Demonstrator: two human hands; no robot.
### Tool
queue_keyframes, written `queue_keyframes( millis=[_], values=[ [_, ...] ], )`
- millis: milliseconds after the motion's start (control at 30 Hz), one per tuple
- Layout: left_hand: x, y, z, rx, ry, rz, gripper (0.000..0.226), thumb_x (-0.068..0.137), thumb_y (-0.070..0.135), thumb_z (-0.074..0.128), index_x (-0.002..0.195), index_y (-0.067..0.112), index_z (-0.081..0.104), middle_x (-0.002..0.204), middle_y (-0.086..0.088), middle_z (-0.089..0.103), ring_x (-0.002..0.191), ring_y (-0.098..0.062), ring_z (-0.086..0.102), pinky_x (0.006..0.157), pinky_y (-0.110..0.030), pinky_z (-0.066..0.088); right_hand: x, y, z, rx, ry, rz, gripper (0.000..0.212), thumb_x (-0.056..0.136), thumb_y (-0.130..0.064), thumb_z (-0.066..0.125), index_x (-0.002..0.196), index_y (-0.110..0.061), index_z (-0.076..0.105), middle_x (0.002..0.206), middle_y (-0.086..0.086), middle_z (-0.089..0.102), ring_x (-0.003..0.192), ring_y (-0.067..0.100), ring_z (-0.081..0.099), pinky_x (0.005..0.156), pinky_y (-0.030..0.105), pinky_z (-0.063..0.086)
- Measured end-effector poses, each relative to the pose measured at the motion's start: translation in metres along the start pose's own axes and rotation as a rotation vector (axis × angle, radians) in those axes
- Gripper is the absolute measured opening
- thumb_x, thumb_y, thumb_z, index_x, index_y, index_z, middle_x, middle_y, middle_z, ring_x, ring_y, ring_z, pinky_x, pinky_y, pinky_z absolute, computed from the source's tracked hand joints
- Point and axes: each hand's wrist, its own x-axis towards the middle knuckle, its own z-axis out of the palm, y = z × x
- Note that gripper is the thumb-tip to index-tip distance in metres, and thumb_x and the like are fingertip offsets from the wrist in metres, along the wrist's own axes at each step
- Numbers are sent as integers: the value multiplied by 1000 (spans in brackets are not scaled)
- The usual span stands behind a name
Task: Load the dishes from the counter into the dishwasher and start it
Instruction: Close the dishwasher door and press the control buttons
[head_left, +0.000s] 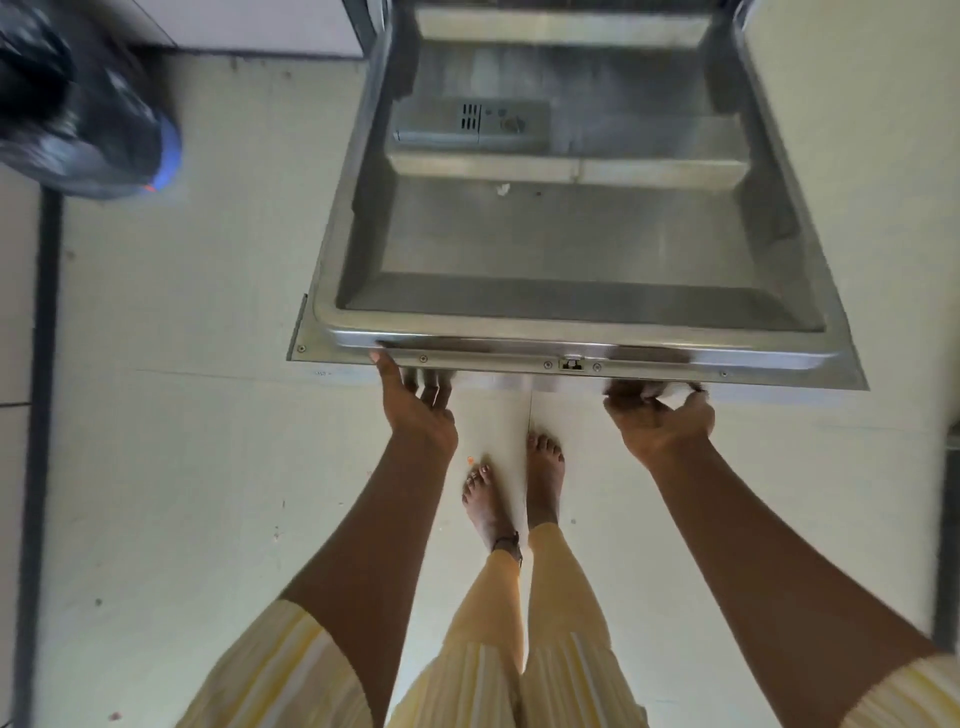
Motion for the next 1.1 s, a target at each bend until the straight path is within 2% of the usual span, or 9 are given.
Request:
queue_keyframes(
  millis=[133, 200, 333, 467, 567, 733, 933, 1033, 1100],
  values=[
    [-89, 56, 55, -8, -62, 47, 78, 80, 68, 49, 137, 15, 44, 133, 0, 49, 124, -22, 50, 114, -40, 25, -93, -38, 55, -196, -84, -72, 57, 99, -45, 28, 134, -2, 37, 131, 19, 48, 126, 33, 44, 112, 46, 25],
    [-127, 86, 86, -4, -110, 48, 83, 79, 69, 48, 140, 13, 39, 137, -3, 46, 126, -25, 47, 114, -41, 23, -138, -54, 90, -220, -136, -105, 47, 100, -36, 31, 132, -3, 40, 143, 18, 38, 132, 33, 37, 113, 47, 20],
    [-190, 136, 152, 2, -214, 117, 86, 83, 67, 45, 145, 11, 28, 145, -8, 40, 129, -29, 44, 114, -43, 20, -194, -88, 165, -303, -216, -189, 31, 101, -16, 26, 106, -5, 55, 142, 14, 43, 131, 30, 40, 110, 45, 25],
    [-231, 177, 221, -15, -246, 211, 80, 87, 65, 39, 148, 15, 22, 147, -10, 37, 126, -29, 47, 110, -40, 29, -231, -125, 238, -448, -191, -237, 43, 101, -9, 15, 139, -1, 35, 149, 16, 30, 137, 34, 28, 111, 49, 21],
    [-255, 196, 271, -34, -280, 277, 66, 92, 59, 37, 146, 22, 28, 143, -8, 43, 126, -27, 46, 103, -39, 36, -251, -145, 287, -492, -187, -297, 45, 100, -3, 18, 143, -3, 26, 146, 21, 33, 133, 42, 32, 106, 56, 28],
    [-286, 230, 356, -170, -329, 314, 56, 95, 54, 34, 140, 19, 38, 137, -6, 49, 127, -26, 45, 112, -40, 30, -289, -171, 372, -518, -162, -443, 32, 93, 5, 37, 123, -2, 47, 111, 23, 56, 92, 37, 61, 79, 53, 51],
    [-290, 268, 441, -279, -397, 283, 67, 94, 57, 36, 144, 13, 32, 146, -7, 39, 134, -22, 38, 114, -39, 26, -303, -197, 462, -291, -300, -390, 21, 96, 0, 30, 95, -1, 51, 91, 17, 56, 69, 24, 56, 64, 35, 49],
    [-289, 285, 469, -246, -368, 307, 71, 93, 54, 43, 147, 11, 24, 149, -9, 32, 135, -22, 36, 113, -37, 25, -307, -196, 496, -164, -371, -393, 16, 97, -30, 44, 96, -15, 48, 113, 9, 56, 93, 17, 55, 87, 33, 47],
    [-289, 295, 481, -199, -305, 331, 74, 91, 50, 50, 148, 14, 19, 153, -7, 24, 139, -25, 28, 112, -38, 23, -314, -193, 511, -178, -386, -392, 32, 90, -43, 56, 108, -18, 48, 113, 3, 53, 106, 21, 51, 97, 39, 44]
  ],
)
